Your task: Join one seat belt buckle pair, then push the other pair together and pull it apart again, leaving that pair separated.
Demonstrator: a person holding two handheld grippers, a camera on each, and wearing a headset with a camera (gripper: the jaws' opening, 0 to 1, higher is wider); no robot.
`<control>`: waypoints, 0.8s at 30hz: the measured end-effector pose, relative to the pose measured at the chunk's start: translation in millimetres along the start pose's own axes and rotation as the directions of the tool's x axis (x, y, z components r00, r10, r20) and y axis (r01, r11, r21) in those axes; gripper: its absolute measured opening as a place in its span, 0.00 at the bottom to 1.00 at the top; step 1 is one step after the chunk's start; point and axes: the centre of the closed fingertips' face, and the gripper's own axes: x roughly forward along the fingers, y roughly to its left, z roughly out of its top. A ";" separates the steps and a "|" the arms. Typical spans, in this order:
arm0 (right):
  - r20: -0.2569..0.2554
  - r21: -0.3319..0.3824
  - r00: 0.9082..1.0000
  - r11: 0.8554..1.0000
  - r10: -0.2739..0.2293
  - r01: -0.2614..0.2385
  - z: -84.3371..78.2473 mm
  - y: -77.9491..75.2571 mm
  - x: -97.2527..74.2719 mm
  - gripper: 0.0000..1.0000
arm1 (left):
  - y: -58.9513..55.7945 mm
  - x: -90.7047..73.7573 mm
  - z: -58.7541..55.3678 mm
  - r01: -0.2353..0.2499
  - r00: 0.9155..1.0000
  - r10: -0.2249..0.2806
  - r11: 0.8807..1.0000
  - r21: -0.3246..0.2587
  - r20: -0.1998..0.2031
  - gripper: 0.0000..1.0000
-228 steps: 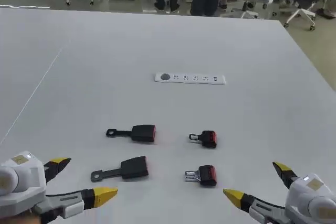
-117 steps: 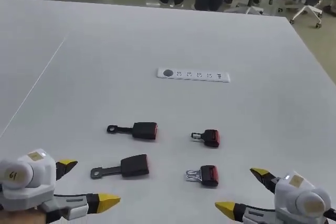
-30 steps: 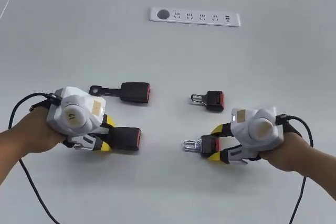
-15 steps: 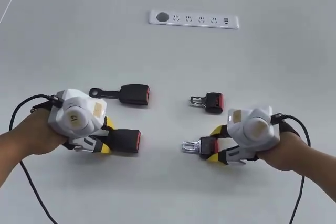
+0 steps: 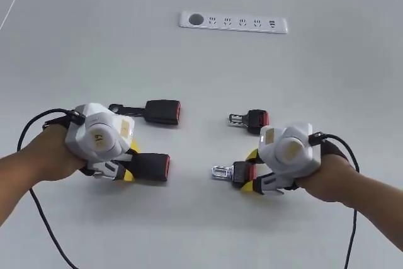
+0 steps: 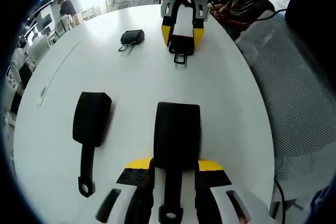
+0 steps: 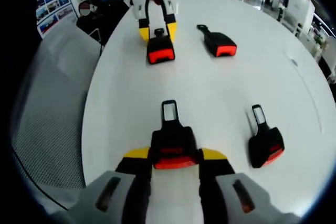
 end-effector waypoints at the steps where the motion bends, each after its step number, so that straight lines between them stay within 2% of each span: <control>1: 0.000 -0.001 1.000 1.000 0.000 0.000 1.5 0.2 0.8 0.34 | 0.0 0.2 -0.2 0.000 1.000 0.000 1.000 0.000 -0.002 0.30; 17: -0.003 -0.025 1.000 1.000 0.011 -0.011 26.3 1.4 14.1 0.33 | -0.5 -0.5 0.5 0.005 1.000 -0.005 1.000 -0.003 -0.012 0.29; 24: 0.036 -0.042 0.999 0.999 0.012 -0.010 36.0 2.5 19.1 0.34 | 0.2 -0.6 -0.4 0.003 1.000 -0.003 1.000 -0.004 0.008 0.29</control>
